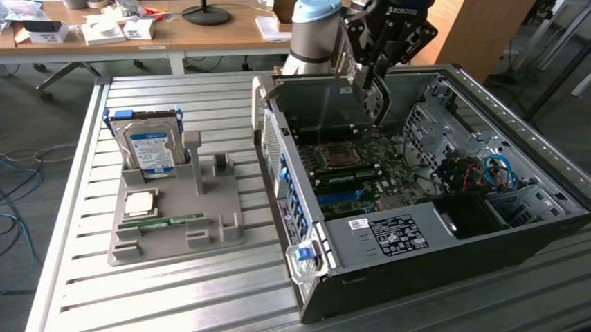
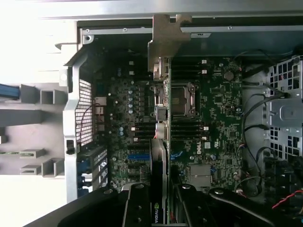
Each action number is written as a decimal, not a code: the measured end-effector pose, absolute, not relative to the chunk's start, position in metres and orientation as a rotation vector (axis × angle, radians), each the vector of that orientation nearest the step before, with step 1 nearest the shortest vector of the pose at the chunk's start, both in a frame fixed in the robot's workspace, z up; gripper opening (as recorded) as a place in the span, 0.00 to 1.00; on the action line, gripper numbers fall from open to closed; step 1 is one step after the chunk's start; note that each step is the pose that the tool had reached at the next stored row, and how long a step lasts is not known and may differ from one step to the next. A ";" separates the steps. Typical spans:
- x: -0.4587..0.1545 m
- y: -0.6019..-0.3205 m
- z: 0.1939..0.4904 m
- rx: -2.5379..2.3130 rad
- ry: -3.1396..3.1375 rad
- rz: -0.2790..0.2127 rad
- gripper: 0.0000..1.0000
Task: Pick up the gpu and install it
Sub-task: 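Pick up the gpu and move the gpu toward the slot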
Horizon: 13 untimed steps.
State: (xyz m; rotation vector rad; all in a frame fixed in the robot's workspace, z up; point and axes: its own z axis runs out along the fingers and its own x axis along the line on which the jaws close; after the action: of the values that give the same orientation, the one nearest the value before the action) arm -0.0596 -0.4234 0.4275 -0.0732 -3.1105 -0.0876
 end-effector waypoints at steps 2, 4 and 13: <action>-0.054 -0.423 0.428 -0.073 -3.109 -0.087 0.26; -0.049 -0.423 0.428 -0.073 -3.108 -0.087 0.26; -0.031 -0.423 0.428 -0.073 -3.104 -0.087 0.26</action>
State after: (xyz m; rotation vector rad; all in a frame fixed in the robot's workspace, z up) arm -0.0305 -0.4234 0.4275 -0.0733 -3.1045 -0.0870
